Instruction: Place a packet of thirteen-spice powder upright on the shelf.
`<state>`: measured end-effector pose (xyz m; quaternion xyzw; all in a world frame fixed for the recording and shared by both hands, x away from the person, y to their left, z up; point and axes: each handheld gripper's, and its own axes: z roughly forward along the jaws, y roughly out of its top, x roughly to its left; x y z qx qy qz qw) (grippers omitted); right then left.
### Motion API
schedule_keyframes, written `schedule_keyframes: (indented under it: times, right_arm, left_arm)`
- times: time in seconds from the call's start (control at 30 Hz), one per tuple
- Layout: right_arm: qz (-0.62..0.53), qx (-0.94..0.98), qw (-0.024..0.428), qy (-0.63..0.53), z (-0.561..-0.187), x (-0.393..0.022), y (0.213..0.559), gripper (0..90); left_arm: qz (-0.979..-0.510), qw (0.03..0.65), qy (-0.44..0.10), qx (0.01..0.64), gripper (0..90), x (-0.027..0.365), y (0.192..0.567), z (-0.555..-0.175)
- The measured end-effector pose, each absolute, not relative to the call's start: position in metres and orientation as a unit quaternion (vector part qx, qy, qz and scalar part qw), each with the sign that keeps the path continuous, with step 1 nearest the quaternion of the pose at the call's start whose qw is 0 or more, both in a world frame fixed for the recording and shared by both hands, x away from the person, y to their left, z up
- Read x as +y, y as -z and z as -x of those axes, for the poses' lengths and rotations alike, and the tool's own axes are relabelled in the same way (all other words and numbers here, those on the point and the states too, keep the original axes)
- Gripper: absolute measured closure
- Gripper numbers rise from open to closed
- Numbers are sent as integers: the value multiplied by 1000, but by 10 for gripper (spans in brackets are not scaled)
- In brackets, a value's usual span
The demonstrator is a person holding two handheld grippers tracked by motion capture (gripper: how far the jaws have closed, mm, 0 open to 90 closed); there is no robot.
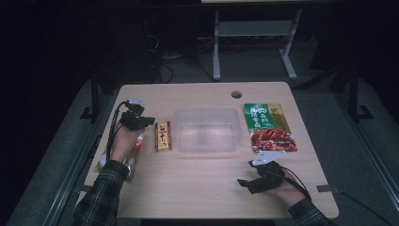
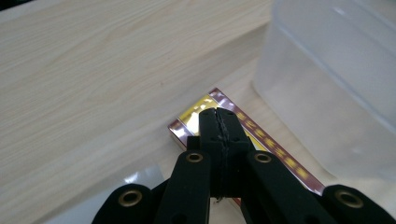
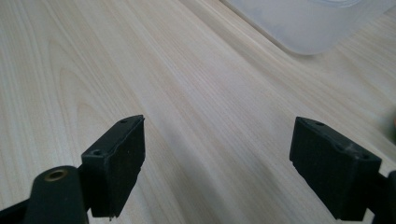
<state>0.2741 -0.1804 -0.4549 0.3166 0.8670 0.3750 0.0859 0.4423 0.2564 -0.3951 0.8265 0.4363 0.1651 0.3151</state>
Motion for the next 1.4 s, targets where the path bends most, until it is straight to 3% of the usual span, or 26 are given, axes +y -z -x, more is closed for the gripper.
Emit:
schedule_keyframes:
  times: [0.6, 1.4]
  right_arm:
    - [-322, 865, 89, -374, -275, -183, 454, 172]
    - [-324, 863, 90, -376, -274, -183, 453, 172]
  left_arm:
    - [-835, 258, -171, 455, 898, 227, 428, -494]
    - [-864, 228, -141, 426, 899, 209, 434, -471]
